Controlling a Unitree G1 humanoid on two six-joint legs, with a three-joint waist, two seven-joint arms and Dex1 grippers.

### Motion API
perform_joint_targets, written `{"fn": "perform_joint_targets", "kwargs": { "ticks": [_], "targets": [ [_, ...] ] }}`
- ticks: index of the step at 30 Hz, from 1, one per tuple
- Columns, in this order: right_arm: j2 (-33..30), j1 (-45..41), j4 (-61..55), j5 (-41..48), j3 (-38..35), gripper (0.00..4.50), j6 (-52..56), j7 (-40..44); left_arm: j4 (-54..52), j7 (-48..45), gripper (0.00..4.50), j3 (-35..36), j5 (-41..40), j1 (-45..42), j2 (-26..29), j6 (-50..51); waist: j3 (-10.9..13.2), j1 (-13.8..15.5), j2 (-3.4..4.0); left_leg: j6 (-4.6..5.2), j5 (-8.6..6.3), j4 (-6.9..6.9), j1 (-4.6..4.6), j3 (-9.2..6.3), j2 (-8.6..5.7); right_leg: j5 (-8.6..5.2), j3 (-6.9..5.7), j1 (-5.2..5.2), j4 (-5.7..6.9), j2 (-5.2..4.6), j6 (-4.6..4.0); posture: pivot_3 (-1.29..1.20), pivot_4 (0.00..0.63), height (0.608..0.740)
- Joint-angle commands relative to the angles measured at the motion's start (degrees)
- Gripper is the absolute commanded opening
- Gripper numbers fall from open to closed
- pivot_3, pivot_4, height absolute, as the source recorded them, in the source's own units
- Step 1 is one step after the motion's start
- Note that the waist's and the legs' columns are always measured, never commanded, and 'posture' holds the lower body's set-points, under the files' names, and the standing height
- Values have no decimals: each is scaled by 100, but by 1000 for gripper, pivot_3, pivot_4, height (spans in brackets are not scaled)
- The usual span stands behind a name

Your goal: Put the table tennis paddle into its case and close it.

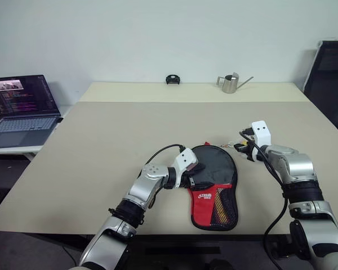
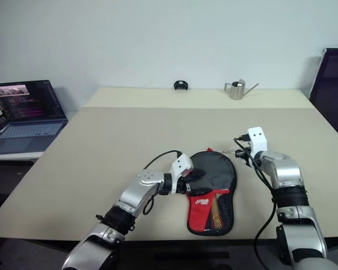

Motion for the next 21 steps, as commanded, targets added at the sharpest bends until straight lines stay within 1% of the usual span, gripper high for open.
{"fn": "perform_joint_targets", "kwargs": {
  "ticks": [1,11,16,21],
  "targets": [
    [-231,201,-800,168,-135,300,377,33,408,-32,4104,-199,240,70,48,71,0,6,0,0,0,0,0,0,0,0,0,0,0,0,0,0,150,740],
    [-835,1079,-2317,644,-392,296,1384,150,690,-82,4104,-269,332,-6,57,-85,0,81,0,1,-1,-2,-6,-10,-2,-1,-13,4,-18,0,2,0,150,740],
    [-1108,1424,-2959,1001,-634,296,1913,222,788,-95,4104,-317,338,-55,34,-117,0,130,0,5,-3,-4,-13,-21,-1,2,-26,13,-45,1,7,0,150,740],
    [-1452,1892,-3672,1502,-908,295,2523,472,898,-114,4104,-335,345,-113,9,-173,-1,157,-1,10,-7,-4,-21,-32,-2,2,-36,16,-56,0,7,0,150,740]
  ]
}}
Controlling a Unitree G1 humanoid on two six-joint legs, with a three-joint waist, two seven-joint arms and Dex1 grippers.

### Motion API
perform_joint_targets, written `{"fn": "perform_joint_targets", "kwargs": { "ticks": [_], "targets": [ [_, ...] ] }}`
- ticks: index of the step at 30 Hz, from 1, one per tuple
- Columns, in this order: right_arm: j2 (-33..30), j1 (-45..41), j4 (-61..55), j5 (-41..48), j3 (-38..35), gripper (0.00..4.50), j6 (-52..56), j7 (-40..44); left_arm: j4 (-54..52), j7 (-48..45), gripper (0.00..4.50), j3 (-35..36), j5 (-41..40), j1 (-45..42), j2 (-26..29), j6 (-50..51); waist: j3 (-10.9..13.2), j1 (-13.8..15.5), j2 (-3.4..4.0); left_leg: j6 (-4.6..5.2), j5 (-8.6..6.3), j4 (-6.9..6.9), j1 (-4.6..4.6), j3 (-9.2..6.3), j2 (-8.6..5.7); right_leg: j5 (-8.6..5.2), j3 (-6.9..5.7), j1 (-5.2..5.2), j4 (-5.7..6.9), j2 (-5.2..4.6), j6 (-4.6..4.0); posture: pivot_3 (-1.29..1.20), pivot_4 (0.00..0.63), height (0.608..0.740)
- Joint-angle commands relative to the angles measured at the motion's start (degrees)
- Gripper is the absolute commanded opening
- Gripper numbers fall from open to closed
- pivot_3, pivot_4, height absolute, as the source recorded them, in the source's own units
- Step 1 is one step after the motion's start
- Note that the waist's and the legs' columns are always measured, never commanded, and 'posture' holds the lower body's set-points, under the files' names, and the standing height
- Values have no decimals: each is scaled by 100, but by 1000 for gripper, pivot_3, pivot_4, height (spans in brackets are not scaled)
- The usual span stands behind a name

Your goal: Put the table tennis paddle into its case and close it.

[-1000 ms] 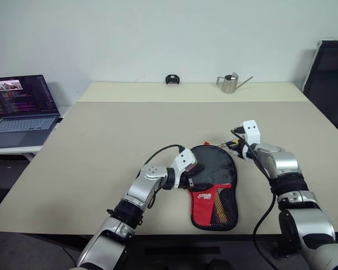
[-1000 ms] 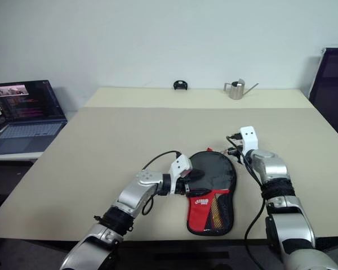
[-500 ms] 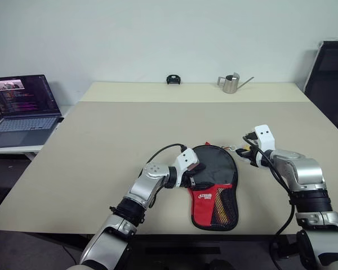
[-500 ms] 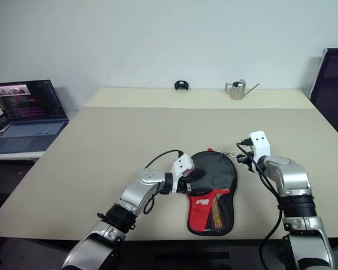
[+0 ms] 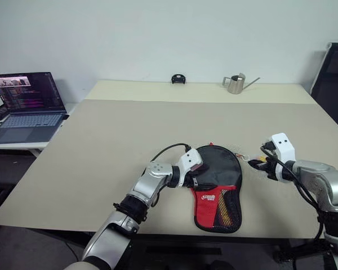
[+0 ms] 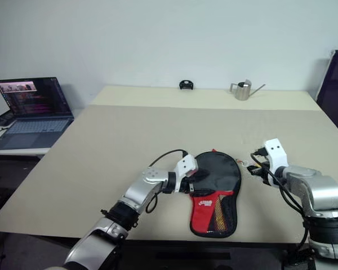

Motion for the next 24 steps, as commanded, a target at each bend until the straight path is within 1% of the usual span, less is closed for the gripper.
{"fn": "perform_joint_targets", "kwargs": {
  "ticks": [1,5,8,11,14,16,18,20,24],
  "targets": [
    [-379,296,-677,423,-391,295,433,251,485,0,4104,-154,270,147,85,157,0,5,0,0,0,0,-2,-2,0,0,-2,0,-2,0,0,0,150,740],
    [-801,994,-1298,883,-563,295,700,589,555,-21,4104,-154,271,111,69,134,-1,14,-2,1,-1,1,-4,-11,0,0,-12,5,-6,0,1,0,150,740],
    [-1133,1653,-1781,1117,-556,295,584,881,626,-27,4104,-164,282,81,33,111,-3,18,0,1,-1,2,-4,-21,0,-1,-24,13,-12,1,2,0,150,740],
    [-1409,2148,-2132,1288,-543,295,364,1148,676,-37,4104,-170,292,61,6,85,-3,16,-1,1,-1,3,4,-39,-1,-8,-48,35,-25,0,15,0,150,740],
    [-1862,2837,-2588,1335,-469,295,-134,1632,747,-48,4104,-171,298,21,-21,54,-3,18,-2,0,-1,4,8,-55,-2,-19,-84,51,-35,-1,31,0,150,740],
    [-2072,3269,-3019,1643,-591,295,-358,2131,794,-56,4104,-171,306,-9,-40,29,-5,25,1,0,-1,3,9,-81,-1,-19,-96,71,-59,0,32,0,150,740],
    [-2209,3547,-3318,1867,-652,295,-533,2429,831,-65,4104,-166,315,-33,-50,12,-5,36,1,0,-1,0,6,-96,-1,-19,-106,81,-77,3,32,0,150,740],
    [-2288,3734,-3483,1970,-635,295,-699,2541,860,-71,4104,-161,321,-50,-59,-2,-4,48,-6,-2,-2,-1,4,-102,-1,-19,-113,86,-86,4,33,0,150,740],
    [-2448,4075,-3875,2032,-278,295,-1012,2685,883,-75,4104,-163,328,-77,-73,-8,-5,71,-12,-4,-3,0,4,-101,-3,-18,-112,90,-92,1,35,0,150,740]
  ]
}}
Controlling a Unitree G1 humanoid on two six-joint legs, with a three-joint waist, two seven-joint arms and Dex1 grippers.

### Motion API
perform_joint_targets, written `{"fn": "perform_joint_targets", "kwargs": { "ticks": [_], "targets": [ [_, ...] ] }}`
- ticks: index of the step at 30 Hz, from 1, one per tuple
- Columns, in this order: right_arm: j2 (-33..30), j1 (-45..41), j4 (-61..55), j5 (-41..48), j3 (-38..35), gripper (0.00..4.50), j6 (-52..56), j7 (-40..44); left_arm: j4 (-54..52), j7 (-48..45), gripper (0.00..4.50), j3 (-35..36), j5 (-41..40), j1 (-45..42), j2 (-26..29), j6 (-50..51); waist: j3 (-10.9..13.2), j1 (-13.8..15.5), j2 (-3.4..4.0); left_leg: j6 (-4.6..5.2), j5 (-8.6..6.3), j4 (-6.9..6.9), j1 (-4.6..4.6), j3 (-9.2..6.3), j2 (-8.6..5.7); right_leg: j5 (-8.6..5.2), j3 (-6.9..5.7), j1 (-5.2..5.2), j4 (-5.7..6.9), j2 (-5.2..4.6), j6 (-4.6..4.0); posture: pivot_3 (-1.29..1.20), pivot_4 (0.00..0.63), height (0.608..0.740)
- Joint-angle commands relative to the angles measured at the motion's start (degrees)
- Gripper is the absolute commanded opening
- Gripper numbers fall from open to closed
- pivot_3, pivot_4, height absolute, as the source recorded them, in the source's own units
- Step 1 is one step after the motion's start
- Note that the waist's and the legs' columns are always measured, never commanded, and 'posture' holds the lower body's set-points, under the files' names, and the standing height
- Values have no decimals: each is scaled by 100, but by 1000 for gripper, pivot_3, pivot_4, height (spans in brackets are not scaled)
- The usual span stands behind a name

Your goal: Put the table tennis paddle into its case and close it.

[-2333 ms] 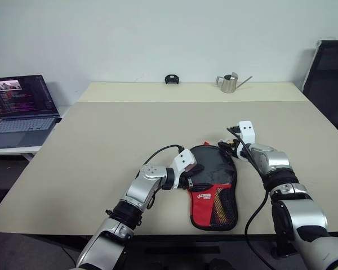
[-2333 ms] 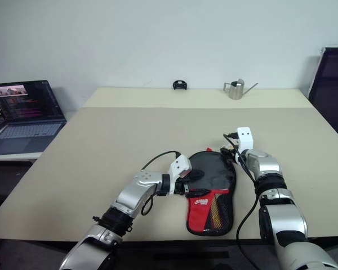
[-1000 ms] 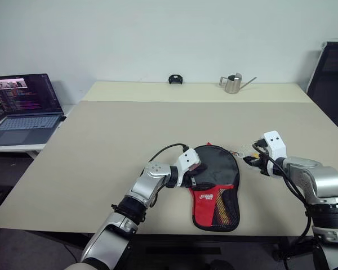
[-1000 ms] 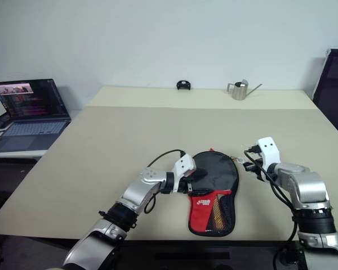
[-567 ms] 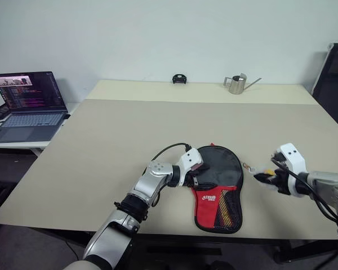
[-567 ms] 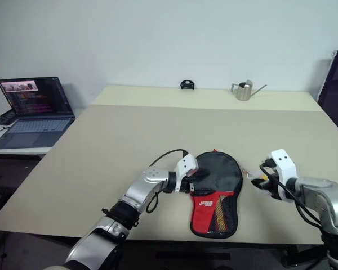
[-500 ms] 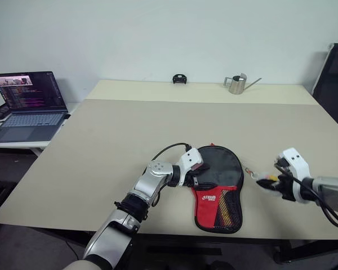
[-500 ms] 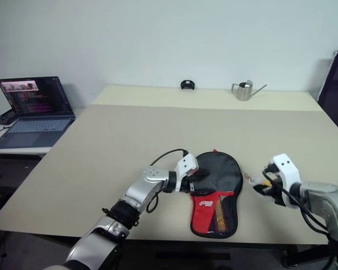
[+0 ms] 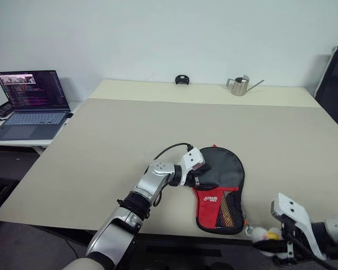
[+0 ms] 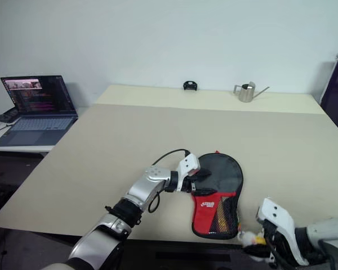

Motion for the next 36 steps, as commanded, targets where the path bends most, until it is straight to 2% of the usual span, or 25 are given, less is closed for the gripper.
{"fn": "perform_joint_targets", "kwargs": {
  "ticks": [1,6,11,20,28,36],
  "targets": [
    [-158,255,-516,218,292,295,-315,266,423,31,4104,-150,284,150,61,148,-1,7,-1,0,0,0,1,-2,0,0,-1,0,0,0,0,0,150,740],
    [-185,362,-839,231,786,295,-518,189,438,28,4104,-138,296,125,65,150,-2,11,-1,-1,0,0,2,-4,1,0,-1,1,1,0,0,0,150,740],
    [39,-134,-940,262,1533,295,-504,-129,400,33,4104,-151,309,133,46,172,-5,21,-4,-2,0,1,2,-7,1,0,-3,2,0,-1,0,0,150,740],
    [85,-788,-729,456,1619,295,-381,-487,355,59,4104,-138,311,158,27,195,-5,34,-4,-3,-1,0,2,-9,1,0,-3,2,-1,-2,0,0,150,740],
    [64,-869,-684,628,1390,2925,-406,-724,382,80,4104,-130,311,148,-20,185,-5,39,-4,-3,-1,1,2,-8,1,0,-3,2,0,-2,-1,0,150,740],
    [345,-1037,-455,981,1178,2925,-426,-985,420,78,4104,-122,311,128,-63,168,-7,49,-6,-3,-1,2,1,-8,0,1,-2,2,0,-3,-2,0,150,740]
  ]
}}
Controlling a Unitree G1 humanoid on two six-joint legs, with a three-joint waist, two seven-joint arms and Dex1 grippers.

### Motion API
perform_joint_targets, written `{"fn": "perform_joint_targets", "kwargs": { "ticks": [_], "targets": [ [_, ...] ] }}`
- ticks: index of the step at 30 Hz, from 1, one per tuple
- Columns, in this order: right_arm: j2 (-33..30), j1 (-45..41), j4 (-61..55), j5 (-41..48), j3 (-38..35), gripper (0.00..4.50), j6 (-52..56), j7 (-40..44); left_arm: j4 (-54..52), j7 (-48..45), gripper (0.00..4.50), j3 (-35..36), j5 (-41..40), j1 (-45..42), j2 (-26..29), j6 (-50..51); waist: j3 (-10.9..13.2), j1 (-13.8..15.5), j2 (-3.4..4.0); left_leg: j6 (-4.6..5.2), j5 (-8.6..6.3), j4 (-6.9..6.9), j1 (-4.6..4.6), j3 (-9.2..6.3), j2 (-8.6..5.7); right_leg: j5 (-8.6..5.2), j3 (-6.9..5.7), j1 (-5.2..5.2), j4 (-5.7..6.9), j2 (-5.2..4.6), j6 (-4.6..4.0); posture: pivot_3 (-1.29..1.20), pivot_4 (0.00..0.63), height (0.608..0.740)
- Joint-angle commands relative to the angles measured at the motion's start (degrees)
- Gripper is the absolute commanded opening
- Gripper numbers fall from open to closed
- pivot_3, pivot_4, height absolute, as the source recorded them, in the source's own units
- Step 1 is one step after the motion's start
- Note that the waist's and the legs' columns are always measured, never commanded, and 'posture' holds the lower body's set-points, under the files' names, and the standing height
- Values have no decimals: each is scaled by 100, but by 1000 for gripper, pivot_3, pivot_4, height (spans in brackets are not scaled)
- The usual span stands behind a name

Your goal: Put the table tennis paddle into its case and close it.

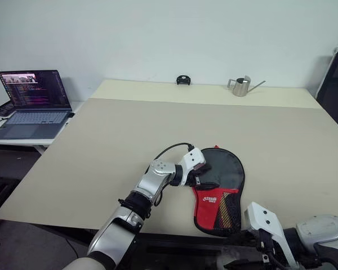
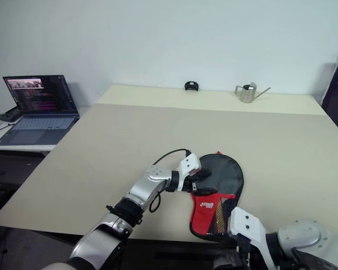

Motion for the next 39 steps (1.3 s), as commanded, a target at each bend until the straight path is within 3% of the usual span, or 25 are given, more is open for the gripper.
{"fn": "perform_joint_targets", "kwargs": {
  "ticks": [1,10,18,26,31,39],
  "targets": [
    [14,-42,120,200,-292,2925,-107,-2,376,51,4104,-133,224,158,-2,169,0,2,-1,0,0,0,0,0,0,1,0,0,0,0,-2,0,150,740],
    [235,-675,1020,359,-811,2925,-162,-279,265,-9,4104,-104,187,167,31,196,-1,5,-1,1,0,1,1,1,0,13,1,0,2,0,-22,0,150,740],
    [523,-1367,1789,244,-990,2925,-311,-564,-525,-280,4104,216,-272,127,115,473,2,-2,0,1,0,-1,-17,1,-1,17,2,-20,6,1,-29,0,150,740],
    [717,-2176,3053,-547,-873,2925,-1090,-526,-2864,-644,4104,974,-1342,509,1052,1866,9,-71,9,-3,4,6,-90,2,-1,19,5,-90,18,1,-33,0,150,740],
    [782,-2615,4103,-1112,-797,2925,-1736,-289,-3722,-163,4104,1671,-1705,1026,1570,2427,11,-101,13,-3,4,5,-89,6,-1,19,10,-92,16,0,-34,0,150,740],
    [689,-3916,6820,-1980,-629,2925,-2772,511,-5116,881,4104,2680,-1878,2481,2218,2902,26,-111,30,-3,4,7,-86,16,0,19,17,-95,21,-3,-37,0,150,740]
  ]
}}
